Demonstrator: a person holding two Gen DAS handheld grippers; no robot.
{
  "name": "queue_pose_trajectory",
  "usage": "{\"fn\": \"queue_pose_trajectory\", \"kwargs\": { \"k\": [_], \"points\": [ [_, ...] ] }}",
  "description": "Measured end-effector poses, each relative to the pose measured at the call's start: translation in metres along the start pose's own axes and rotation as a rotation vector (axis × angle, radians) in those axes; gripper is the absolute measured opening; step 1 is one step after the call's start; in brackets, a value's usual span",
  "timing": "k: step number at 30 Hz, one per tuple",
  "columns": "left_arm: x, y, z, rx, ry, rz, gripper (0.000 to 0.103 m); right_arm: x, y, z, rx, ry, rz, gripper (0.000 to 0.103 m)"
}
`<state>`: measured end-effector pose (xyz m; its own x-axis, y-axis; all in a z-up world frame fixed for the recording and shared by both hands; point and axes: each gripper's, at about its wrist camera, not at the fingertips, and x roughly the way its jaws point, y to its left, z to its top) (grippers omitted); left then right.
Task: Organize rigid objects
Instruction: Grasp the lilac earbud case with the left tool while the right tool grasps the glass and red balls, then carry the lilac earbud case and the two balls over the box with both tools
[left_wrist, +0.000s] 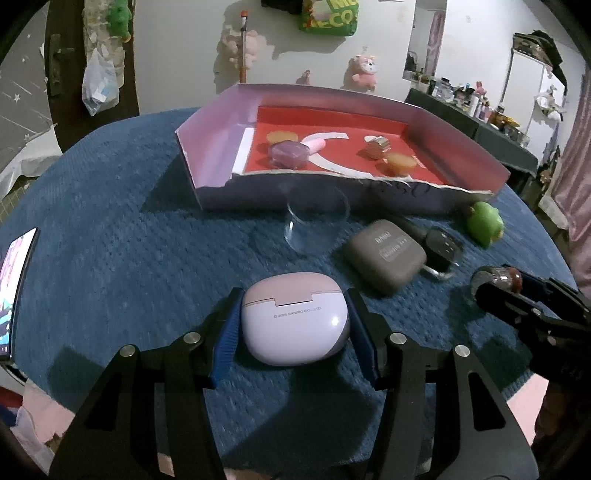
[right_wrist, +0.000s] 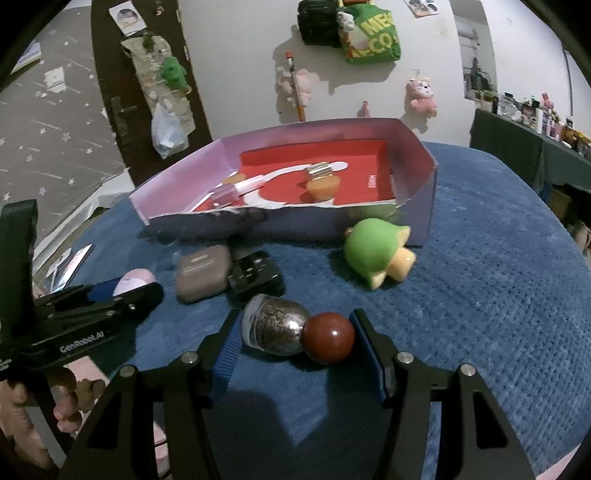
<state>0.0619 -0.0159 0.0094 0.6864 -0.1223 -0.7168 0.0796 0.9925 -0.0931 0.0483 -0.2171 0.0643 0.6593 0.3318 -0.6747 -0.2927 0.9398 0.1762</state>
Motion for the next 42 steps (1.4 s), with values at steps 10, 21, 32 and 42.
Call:
{"fn": "queue_pose_trajectory", "kwargs": {
  "k": [10, 21, 32, 42],
  "points": [
    [-0.012, -0.003, -0.010, -0.001, -0.001, -0.019, 0.052, -0.007, 0.016, -0.008, -0.029, 0.014, 0.040, 0.061],
    [-0.011, -0.005, -0.011, 0.002, 0.000, -0.017, 0.052, -0.008, 0.013, -0.011, -0.018, 0.025, 0.044, 0.061],
    [-0.011, -0.006, -0.011, 0.008, -0.004, -0.007, 0.052, -0.006, 0.013, -0.012, -0.021, 0.029, 0.042, 0.061],
    [-0.011, -0.007, -0.010, 0.006, -0.007, -0.013, 0.052, -0.006, 0.014, -0.010, -0.024, 0.026, 0.047, 0.061]
  ]
}}
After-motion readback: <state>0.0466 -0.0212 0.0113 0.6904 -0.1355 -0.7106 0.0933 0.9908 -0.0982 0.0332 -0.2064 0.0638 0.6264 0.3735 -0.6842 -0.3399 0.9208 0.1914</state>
